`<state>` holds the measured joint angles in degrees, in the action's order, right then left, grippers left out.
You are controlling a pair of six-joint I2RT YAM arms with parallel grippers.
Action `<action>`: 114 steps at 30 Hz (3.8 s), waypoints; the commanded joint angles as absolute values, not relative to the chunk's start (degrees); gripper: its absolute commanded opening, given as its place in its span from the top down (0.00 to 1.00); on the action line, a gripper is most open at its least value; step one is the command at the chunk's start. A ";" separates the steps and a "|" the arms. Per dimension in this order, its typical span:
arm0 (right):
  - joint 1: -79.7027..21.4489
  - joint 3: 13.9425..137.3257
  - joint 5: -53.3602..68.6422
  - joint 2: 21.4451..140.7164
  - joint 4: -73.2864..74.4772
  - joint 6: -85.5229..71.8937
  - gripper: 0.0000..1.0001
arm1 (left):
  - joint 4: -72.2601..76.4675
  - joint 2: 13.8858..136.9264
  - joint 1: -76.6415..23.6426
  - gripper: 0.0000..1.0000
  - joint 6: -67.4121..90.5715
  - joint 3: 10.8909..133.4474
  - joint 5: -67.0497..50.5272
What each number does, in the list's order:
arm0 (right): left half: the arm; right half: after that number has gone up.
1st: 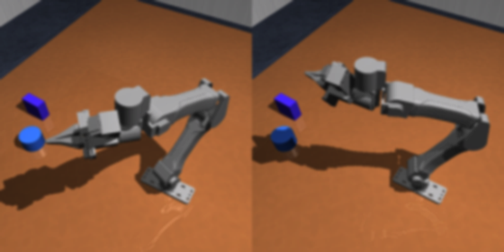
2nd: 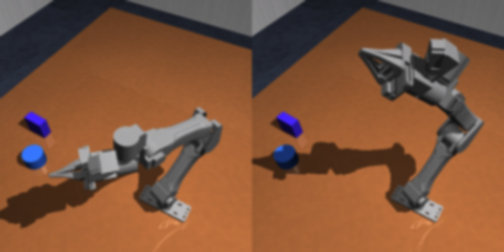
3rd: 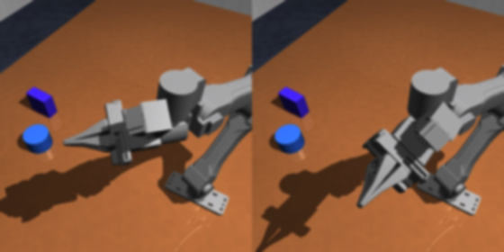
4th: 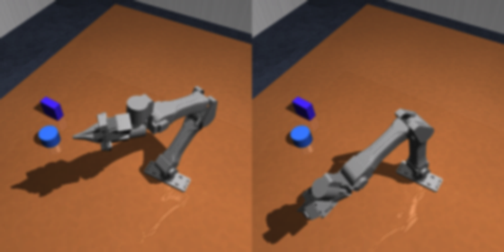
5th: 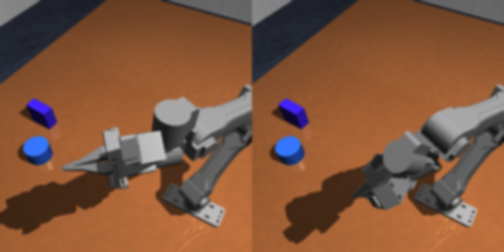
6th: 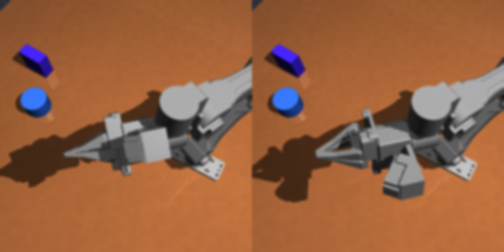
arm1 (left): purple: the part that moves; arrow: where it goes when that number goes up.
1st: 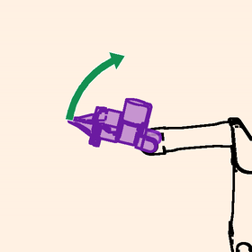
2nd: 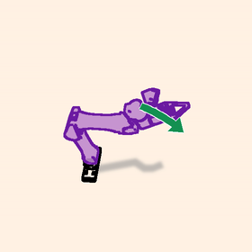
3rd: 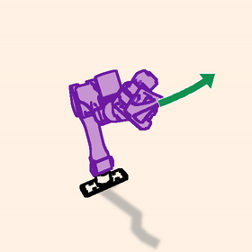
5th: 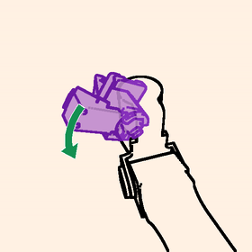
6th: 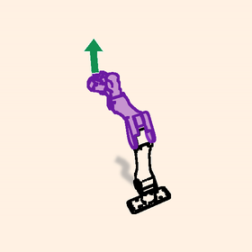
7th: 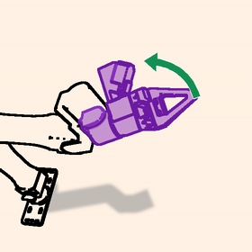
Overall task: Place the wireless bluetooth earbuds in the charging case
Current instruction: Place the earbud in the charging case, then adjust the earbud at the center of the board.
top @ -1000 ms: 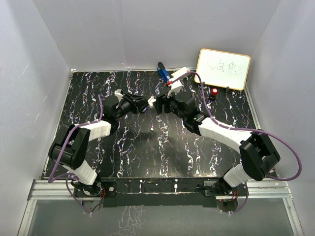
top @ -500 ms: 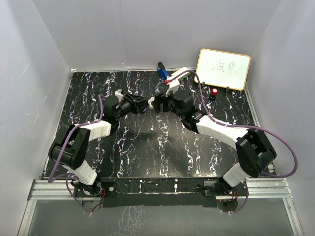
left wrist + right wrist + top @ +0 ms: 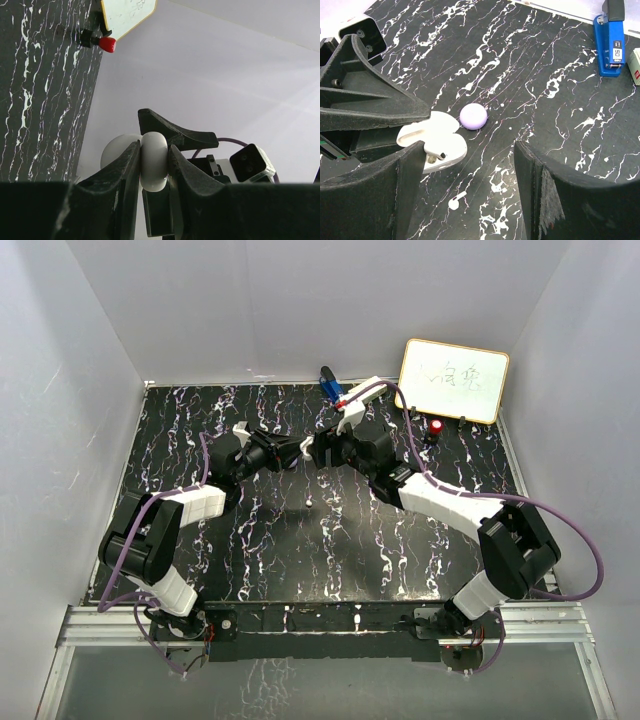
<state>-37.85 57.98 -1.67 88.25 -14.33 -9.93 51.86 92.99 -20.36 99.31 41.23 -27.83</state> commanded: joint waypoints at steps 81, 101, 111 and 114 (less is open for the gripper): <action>-48.60 64.27 -2.44 104.90 1.26 -15.54 0.38 | 65.10 84.41 -4.04 1.00 103.70 27.27 -26.81; -48.60 66.38 0.94 107.64 2.07 -17.40 0.38 | 66.31 84.48 -2.85 1.00 104.59 26.32 -27.34; -48.58 67.90 1.68 109.00 2.20 -17.46 0.38 | 67.06 84.78 -2.38 1.00 104.91 25.91 -27.60; -48.56 68.69 1.90 109.61 2.28 -17.38 0.38 | 67.25 84.80 -2.22 1.00 104.98 25.84 -27.69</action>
